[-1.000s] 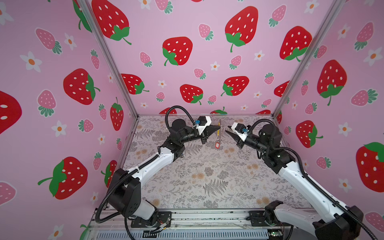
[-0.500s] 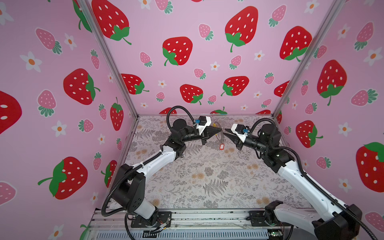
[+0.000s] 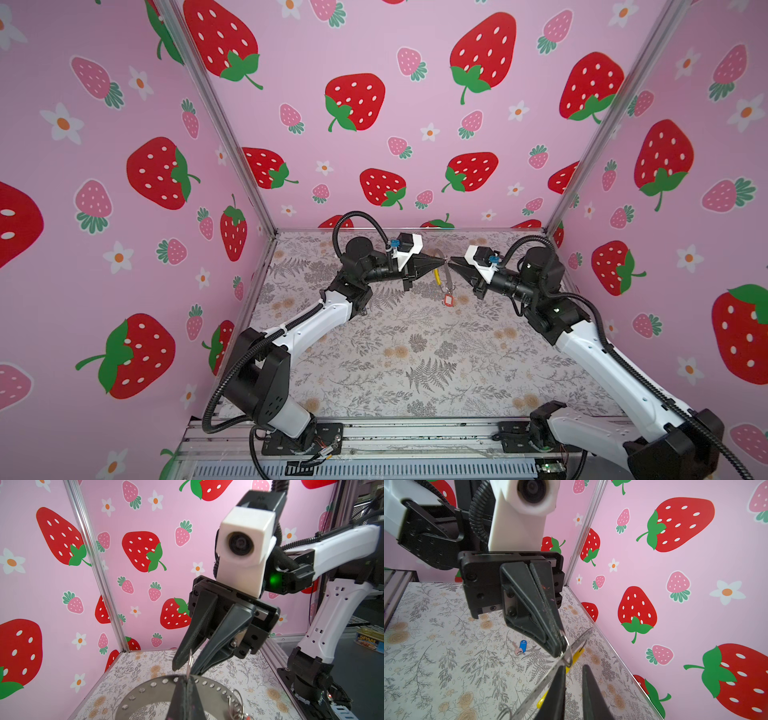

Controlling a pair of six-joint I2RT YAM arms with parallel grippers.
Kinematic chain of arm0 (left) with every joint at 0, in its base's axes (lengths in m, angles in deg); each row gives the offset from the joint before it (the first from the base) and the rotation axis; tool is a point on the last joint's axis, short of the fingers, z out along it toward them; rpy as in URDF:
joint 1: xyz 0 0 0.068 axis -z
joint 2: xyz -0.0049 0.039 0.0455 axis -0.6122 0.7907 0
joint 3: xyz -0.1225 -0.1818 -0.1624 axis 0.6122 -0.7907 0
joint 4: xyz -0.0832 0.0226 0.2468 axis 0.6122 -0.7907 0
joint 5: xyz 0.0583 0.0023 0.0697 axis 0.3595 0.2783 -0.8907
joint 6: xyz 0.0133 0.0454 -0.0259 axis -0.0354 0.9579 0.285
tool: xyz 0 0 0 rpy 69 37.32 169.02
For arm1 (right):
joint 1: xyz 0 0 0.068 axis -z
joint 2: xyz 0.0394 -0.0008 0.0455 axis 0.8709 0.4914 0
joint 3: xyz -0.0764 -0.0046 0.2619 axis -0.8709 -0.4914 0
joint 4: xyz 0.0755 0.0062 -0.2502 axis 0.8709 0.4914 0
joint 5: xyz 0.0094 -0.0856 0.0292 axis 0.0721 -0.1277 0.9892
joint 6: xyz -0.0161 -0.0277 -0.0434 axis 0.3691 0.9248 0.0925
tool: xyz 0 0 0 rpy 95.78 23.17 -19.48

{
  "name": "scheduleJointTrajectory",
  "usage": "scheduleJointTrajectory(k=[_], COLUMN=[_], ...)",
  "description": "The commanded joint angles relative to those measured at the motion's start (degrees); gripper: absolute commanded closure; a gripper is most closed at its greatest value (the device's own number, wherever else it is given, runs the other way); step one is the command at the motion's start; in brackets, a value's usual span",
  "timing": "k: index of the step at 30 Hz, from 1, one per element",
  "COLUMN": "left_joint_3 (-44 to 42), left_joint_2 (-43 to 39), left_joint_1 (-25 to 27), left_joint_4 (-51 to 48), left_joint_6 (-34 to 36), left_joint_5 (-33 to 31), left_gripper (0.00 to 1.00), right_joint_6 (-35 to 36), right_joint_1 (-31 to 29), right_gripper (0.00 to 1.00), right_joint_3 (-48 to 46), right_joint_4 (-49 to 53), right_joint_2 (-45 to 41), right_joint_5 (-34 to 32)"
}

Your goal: Put the keys on the keyring

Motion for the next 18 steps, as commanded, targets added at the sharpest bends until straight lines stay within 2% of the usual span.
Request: scheduleJointTrajectory(k=[1,18], left_joint_3=[3.00,3.28], left_joint_2=[-0.28,-0.70], left_joint_1=[-0.06,0.03], left_joint_4=[1.27,-1.31], left_joint_6=[0.41,2.12], left_joint_5=[1.52,2.30], left_gripper=[1.00,1.00], right_joint_6=[-0.48,-0.81], right_joint_1=[0.31,0.48], right_gripper=[0.83,0.88], right_joint_3=[0.94,1.47], right_joint_4=[-0.74,-0.57], right_joint_2=[-0.10,0.57], right_joint_5=[2.91,5.60])
